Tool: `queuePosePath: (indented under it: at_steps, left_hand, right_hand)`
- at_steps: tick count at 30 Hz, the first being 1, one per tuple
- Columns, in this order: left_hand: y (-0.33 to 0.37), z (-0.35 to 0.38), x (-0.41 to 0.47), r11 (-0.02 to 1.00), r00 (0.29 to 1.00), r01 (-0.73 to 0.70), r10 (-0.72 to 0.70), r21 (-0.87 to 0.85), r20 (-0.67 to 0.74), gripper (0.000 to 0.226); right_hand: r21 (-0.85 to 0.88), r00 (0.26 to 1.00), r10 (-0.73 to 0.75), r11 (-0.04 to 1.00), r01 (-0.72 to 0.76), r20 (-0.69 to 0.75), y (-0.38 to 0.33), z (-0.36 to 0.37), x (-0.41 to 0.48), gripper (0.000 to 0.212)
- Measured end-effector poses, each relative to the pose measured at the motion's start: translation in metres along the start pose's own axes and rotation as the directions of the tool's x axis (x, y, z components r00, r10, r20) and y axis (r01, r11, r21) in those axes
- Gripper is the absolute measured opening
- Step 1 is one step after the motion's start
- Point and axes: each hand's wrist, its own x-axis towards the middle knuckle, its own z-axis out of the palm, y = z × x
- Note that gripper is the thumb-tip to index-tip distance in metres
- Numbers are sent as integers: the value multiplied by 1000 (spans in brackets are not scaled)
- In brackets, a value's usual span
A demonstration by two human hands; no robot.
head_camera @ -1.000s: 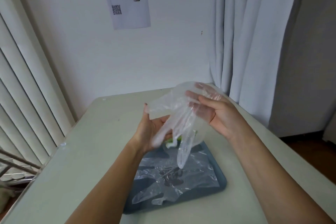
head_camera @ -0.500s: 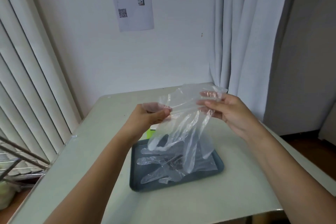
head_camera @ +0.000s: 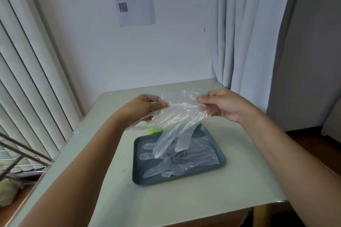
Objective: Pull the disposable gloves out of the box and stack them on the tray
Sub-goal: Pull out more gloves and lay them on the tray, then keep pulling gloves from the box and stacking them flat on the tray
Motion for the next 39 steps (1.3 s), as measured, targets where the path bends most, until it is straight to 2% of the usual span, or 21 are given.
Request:
queuePosePath:
  at_steps: [3, 7, 13, 16, 20, 23, 25, 27, 29, 31, 35, 39]
  left_hand:
    - [-7, -2, 9, 996, 998, 44, -46, 76, 32, 17]
    - [-38, 15, 17, 984, 995, 81, -90, 162, 53, 18]
    - [-105, 43, 30, 946, 974, 129, -176, 298, 139, 33]
    - [-122, 52, 35, 926, 986, 120, -154, 358, 68, 27]
    - [-128, 60, 40, 924, 997, 71, -82, 376, 13, 16]
    - [-125, 64, 39, 876, 997, 83, -72, 475, -41, 16]
    - [-119, 67, 36, 836, 986, 99, -8, 540, -169, 20]
    - [-115, 75, 28, 805, 961, 45, 128, 591, -247, 32]
    - [-106, 85, 17, 799, 956, -62, 220, 598, -194, 36]
    - [-96, 98, 7, 801, 976, -138, 210, 583, -57, 40]
    - [-92, 119, 1, 713, 965, -219, 59, 666, 254, 58]
    - [-100, 125, 3, 666, 938, -214, -64, 715, 340, 68]
  right_hand:
    - [-25, 998, 42, 999, -43, -42, 14, 1, 10, 3]
    - [-211, 993, 97, 971, -109, -66, 55, 3, 16, 10]
    - [-375, 979, 159, 906, -196, -127, 115, 14, 18, 11]
    - [-469, 974, 149, 857, -214, -172, 128, 19, 15, 18]
    - [-470, 959, 155, 846, -252, -237, 133, 22, 14, 27]
    - [-497, 961, 143, 832, -248, -238, 134, 22, 16, 22]
    - [-514, 962, 140, 822, -246, -236, 133, 21, 16, 17]
    - [-520, 962, 137, 819, -243, -235, 133, 21, 15, 19]
    - [-535, 961, 118, 810, -238, -249, 133, 21, 14, 21]
    - [-555, 957, 98, 797, -239, -272, 133, 21, 13, 24]
    - [-597, 950, 89, 760, -259, -299, 131, 23, 11, 27]
    - [-596, 947, 97, 756, -269, -305, 133, 22, 10, 19]
